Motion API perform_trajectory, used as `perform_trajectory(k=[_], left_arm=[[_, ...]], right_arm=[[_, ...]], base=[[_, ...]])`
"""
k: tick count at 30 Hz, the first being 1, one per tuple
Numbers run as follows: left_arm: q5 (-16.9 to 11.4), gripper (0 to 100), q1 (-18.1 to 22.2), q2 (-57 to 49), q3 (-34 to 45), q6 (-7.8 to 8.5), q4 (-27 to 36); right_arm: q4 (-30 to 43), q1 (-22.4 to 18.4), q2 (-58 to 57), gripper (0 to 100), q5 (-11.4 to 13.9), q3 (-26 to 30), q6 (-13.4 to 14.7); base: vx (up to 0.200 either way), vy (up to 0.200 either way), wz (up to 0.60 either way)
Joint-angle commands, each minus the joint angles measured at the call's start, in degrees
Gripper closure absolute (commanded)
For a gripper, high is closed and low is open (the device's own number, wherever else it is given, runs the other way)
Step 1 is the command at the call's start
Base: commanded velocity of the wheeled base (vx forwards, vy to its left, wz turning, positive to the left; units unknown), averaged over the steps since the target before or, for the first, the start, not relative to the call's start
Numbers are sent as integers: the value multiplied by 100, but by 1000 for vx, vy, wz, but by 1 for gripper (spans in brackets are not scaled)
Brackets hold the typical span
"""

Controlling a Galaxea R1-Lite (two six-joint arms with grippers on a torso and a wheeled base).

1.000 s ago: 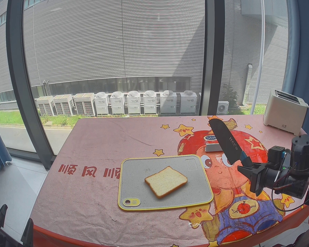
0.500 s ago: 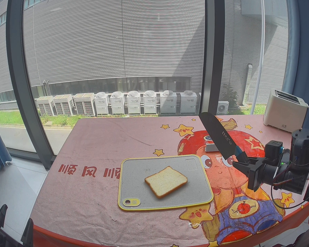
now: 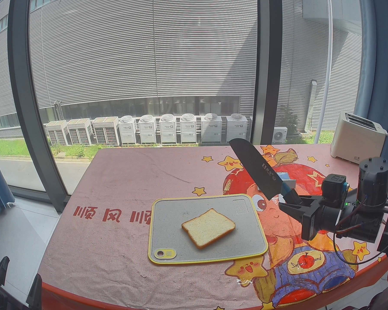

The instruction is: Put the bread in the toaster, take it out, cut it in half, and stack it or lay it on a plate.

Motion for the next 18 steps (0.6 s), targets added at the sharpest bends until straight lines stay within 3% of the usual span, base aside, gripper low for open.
perform_trajectory(k=[1,8,10,18], left_arm=[[1,0,0,-93,101,6,-9],[1,0,0,-93,101,-3,-1],[-8,0,0,-93,101,-3,-1],[1,0,0,-93,101,-3,-1]], right_arm=[[-5,110,140,100,-1,-68,-49],[4,251,325,100,25,-270,-181],[13,541,360,100,25,-279,-181],[13,875,368,100,43,-226,-164]], base=[[0,0,0],[0,0,0],[0,0,0],[0,0,0]])
